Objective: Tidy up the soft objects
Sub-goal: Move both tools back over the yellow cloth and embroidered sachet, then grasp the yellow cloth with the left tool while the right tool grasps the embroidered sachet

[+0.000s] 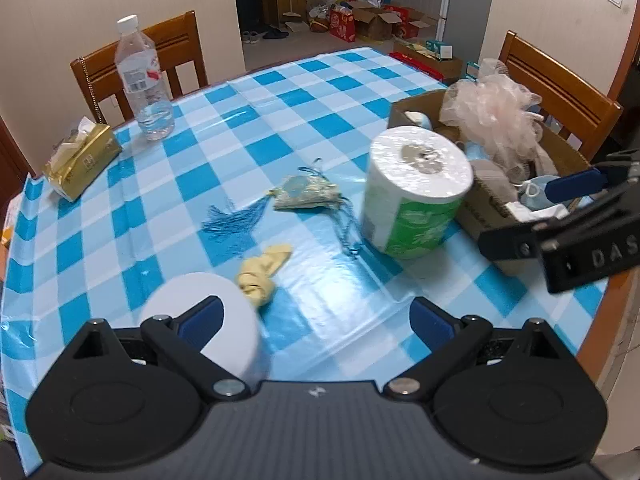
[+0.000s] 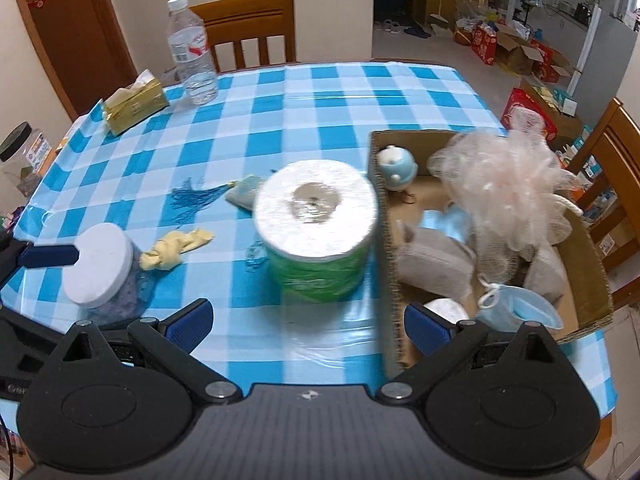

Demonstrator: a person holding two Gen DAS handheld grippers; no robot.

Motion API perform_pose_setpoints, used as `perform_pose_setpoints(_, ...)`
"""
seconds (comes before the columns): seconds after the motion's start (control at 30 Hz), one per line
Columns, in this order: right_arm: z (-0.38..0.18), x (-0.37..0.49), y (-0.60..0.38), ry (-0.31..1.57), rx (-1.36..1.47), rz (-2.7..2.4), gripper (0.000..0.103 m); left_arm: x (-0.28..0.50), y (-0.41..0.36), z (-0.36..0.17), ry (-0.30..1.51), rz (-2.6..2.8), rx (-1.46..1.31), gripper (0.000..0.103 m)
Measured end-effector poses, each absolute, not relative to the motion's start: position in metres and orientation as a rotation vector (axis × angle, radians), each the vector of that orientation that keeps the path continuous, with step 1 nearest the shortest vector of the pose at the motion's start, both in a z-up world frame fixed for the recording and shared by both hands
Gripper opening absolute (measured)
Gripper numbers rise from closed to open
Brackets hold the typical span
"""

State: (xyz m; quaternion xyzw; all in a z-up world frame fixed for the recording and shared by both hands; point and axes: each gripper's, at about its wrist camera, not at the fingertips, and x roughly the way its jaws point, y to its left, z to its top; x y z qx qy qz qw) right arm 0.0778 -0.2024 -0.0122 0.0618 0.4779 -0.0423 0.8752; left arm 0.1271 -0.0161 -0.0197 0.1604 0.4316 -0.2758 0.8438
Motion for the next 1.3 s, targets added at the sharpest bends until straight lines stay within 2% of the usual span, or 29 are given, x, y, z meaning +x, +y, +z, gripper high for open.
perform_pose_setpoints(0.47, -0.007, 0.111, -0.183, 0.979, 0.059, 0.033, 0.103, 0.173, -0.010, -0.021, 0.923, -0.536, 0.402, 0.099)
perform_pose_setpoints(0.8, -0.011, 0.136, -0.197, 0.969, 0.010, 0.099, 0.103, 0.229, -0.036, -0.053, 1.068, -0.576, 0.508, 0.097)
perform_pose_setpoints(0.87, -0.011, 0.141, -0.200, 0.966, 0.008, 0.109, 0.103, 0.236, -0.042, -0.062, 1.094, -0.571, 0.536, 0.090)
perform_pose_setpoints(0.97, -0.010, 0.148, -0.204, 0.961, 0.002, 0.117, 0.103, 0.244, -0.050, -0.076, 1.152, -0.612, 0.572, 0.089)
perform_pose_setpoints(1.0, -0.011, 0.150, -0.205, 0.959, -0.001, 0.118, 0.103, 0.247, -0.052, -0.081, 1.170, -0.611, 0.584, 0.081)
perform_pose_setpoints(1.07, -0.010, 0.154, -0.207, 0.956, -0.004, 0.121, 0.103, 0.251, -0.056, -0.089, 1.201, -0.613, 0.612, 0.073)
perform_pose_setpoints(1.13, -0.010, 0.157, -0.208, 0.953, -0.005, 0.125, 0.103, 0.256, -0.059, -0.096, 1.234, -0.609, 0.639, 0.073)
perform_pose_setpoints(1.2, -0.011, 0.160, -0.209, 0.950, -0.006, 0.127, 0.103, 0.259, -0.060, -0.103, 1.256, -0.593, 0.657, 0.067)
perform_pose_setpoints(1.3, -0.011, 0.164, -0.209, 0.947, -0.004, 0.134, 0.103, 0.261, -0.059, -0.107, 1.276, -0.592, 0.660, 0.065)
